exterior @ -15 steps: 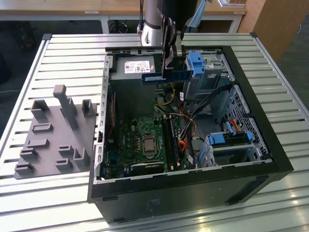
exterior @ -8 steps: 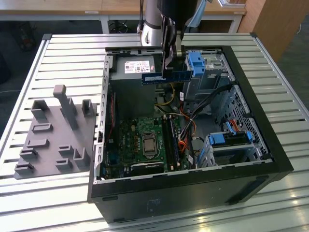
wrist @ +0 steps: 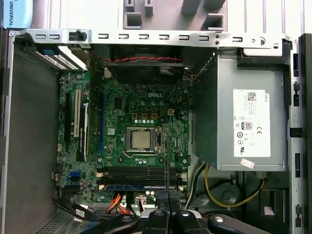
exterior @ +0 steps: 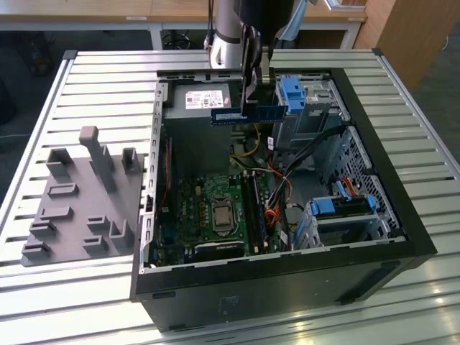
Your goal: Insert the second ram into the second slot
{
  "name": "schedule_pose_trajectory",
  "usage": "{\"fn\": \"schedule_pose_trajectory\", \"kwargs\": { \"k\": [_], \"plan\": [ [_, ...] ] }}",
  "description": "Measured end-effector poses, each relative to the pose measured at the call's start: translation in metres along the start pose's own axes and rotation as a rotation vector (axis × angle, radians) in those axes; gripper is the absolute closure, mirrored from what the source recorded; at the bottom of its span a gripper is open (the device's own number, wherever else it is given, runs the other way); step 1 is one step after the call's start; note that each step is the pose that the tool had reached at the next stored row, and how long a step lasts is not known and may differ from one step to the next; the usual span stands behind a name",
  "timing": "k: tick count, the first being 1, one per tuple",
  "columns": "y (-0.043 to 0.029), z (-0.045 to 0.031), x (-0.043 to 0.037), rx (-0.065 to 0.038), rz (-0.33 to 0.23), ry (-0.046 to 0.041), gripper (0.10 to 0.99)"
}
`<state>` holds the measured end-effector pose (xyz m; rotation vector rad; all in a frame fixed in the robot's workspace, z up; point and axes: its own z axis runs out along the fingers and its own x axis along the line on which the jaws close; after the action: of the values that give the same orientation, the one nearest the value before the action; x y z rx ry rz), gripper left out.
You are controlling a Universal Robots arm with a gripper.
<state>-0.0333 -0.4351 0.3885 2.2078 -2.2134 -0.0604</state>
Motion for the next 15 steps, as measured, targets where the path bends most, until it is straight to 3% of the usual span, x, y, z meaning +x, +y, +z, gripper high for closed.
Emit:
{"fn": "schedule_pose_trajectory", "kwargs": {
  "k": [15],
  "plan": [
    [0.0000,0.0000,0.0000,0.001,0.031,-0.0012,0.965]
  ]
}}
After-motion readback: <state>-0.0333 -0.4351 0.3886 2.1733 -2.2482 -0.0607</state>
